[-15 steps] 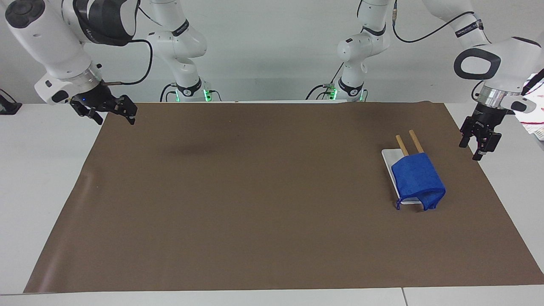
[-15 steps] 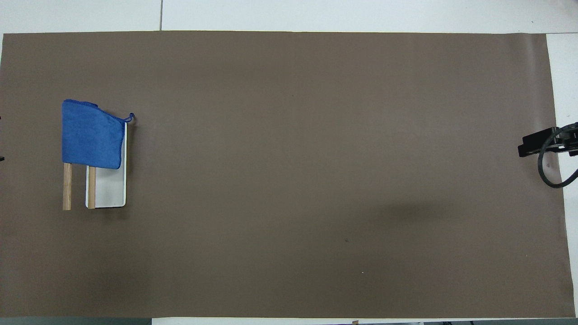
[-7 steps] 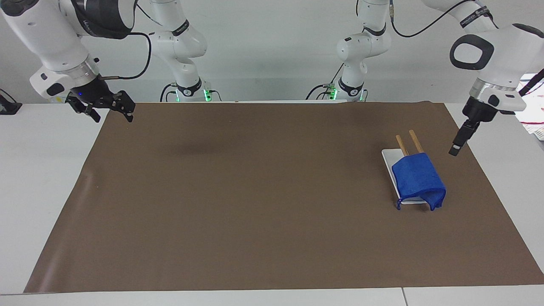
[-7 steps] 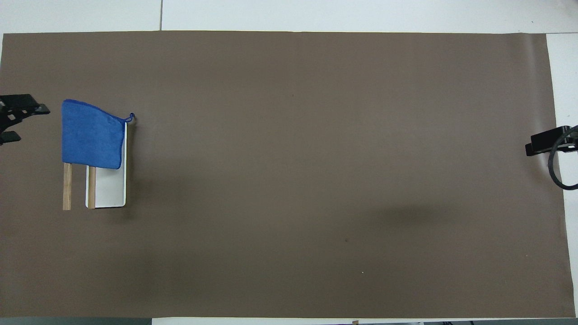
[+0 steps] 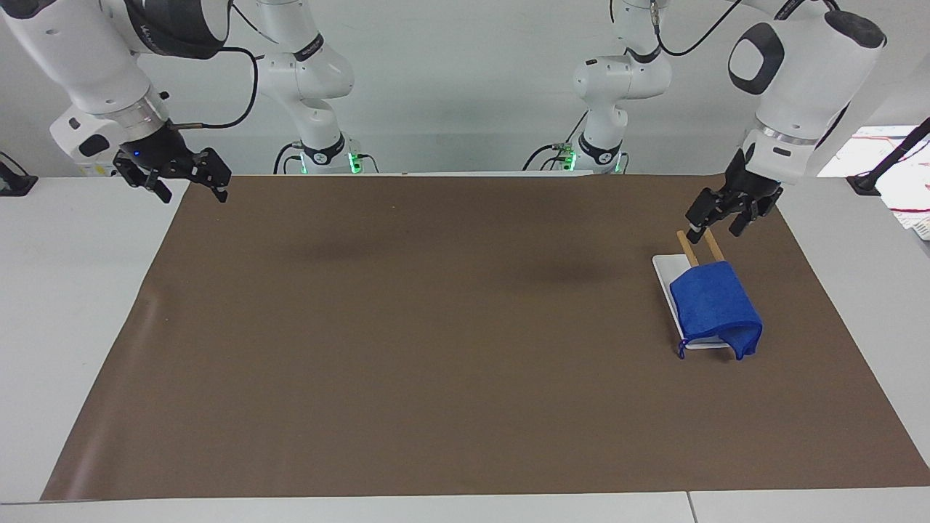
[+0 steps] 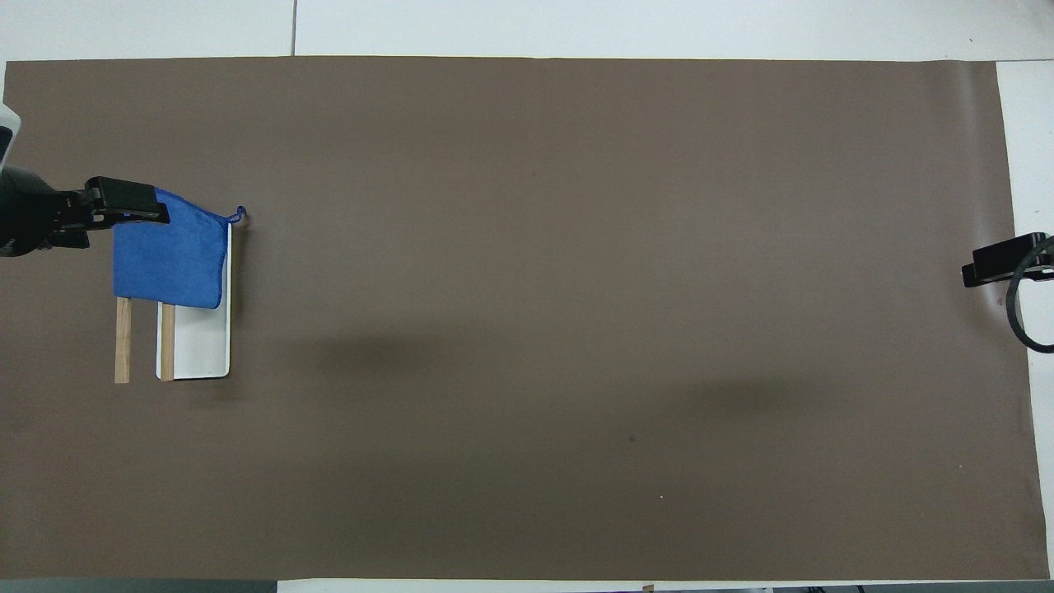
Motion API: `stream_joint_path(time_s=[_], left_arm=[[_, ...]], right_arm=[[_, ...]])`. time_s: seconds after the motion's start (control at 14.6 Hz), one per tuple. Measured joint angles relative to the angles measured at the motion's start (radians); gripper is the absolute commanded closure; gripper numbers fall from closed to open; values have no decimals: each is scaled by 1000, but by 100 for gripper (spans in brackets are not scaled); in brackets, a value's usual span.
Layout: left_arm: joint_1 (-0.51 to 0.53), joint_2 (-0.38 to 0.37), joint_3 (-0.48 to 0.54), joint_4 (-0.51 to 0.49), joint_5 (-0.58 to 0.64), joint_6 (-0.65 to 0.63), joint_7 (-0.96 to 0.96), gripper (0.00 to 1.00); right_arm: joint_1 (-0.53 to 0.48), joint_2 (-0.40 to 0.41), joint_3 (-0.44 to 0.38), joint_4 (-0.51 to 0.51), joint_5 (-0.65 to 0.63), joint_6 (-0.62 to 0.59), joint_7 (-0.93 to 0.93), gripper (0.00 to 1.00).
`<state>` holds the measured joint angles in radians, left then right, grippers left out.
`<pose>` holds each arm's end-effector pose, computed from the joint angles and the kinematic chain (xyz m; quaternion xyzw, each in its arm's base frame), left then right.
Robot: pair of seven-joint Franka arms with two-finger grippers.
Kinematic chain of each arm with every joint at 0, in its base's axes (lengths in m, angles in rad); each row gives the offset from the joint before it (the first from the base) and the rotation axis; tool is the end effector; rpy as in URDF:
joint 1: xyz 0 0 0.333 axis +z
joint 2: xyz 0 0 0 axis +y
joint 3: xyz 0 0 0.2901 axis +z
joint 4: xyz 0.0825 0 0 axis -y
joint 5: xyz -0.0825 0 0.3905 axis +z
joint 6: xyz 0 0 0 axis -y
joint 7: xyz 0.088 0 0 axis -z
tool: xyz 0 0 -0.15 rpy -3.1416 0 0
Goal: Right arm passes towel to left arm to hang
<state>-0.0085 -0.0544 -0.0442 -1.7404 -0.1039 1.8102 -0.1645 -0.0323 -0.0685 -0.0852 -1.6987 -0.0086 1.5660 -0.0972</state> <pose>0.5685 -0.0434 0.5269 0.9947 0.0648 0.0562 0.0563 0.5314 -0.0651 0.5318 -0.9994 0.0098 0.0322 0.0021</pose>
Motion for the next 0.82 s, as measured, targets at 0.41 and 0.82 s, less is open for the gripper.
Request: stream_joint_path(time_s=[0.41, 0.82], left_arm=[[-4, 65, 3, 199, 1, -258, 109, 0], [-6, 50, 6, 177, 1, -298, 128, 0]], right_arm=[[0, 0, 2, 0, 0, 0, 1, 0], [1, -1, 5, 0, 2, 0, 8, 0]])
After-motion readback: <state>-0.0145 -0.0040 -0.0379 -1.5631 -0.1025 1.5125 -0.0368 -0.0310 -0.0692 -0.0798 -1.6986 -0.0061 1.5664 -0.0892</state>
